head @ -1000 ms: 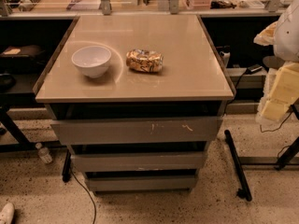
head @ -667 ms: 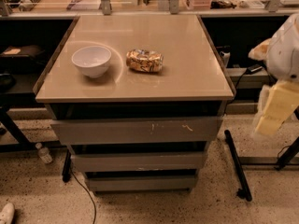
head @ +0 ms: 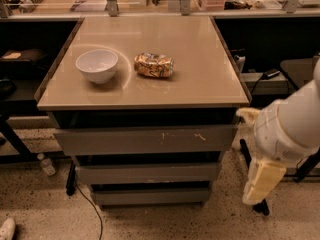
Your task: Open bottom drawer
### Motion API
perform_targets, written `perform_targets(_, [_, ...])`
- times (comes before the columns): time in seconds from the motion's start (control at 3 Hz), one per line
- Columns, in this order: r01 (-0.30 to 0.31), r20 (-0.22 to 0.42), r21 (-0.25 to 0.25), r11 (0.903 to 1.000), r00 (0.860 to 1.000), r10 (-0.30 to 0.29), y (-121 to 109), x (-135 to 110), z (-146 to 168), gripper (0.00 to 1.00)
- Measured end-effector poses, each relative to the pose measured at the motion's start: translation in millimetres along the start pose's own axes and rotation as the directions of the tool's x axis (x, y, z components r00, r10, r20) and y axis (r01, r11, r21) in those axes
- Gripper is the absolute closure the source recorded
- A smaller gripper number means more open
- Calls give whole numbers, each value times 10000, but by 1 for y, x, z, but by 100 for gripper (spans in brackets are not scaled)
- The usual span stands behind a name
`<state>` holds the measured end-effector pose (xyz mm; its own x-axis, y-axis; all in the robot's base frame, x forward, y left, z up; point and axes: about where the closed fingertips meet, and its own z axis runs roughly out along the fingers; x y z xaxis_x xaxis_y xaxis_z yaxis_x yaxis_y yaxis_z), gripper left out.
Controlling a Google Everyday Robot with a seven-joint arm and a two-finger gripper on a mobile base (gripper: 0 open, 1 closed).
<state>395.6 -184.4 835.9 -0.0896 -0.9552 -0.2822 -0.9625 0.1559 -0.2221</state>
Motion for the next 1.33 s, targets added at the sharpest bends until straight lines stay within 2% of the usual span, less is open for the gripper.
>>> perform_targets(0.33, [179, 597, -425, 9989, 9981, -154, 32, 28, 75, 0])
perform_targets(0.67, [73, 1017, -1103, 9939, 9948, 40, 55, 52, 146, 0])
perform_targets(1.0, [-246, 1081, -1887, 9817, 9931, 456, 76, 76, 207, 0])
perform_targets(1.33, [-246, 1081, -1887, 9817, 9931, 457, 76, 76, 207, 0])
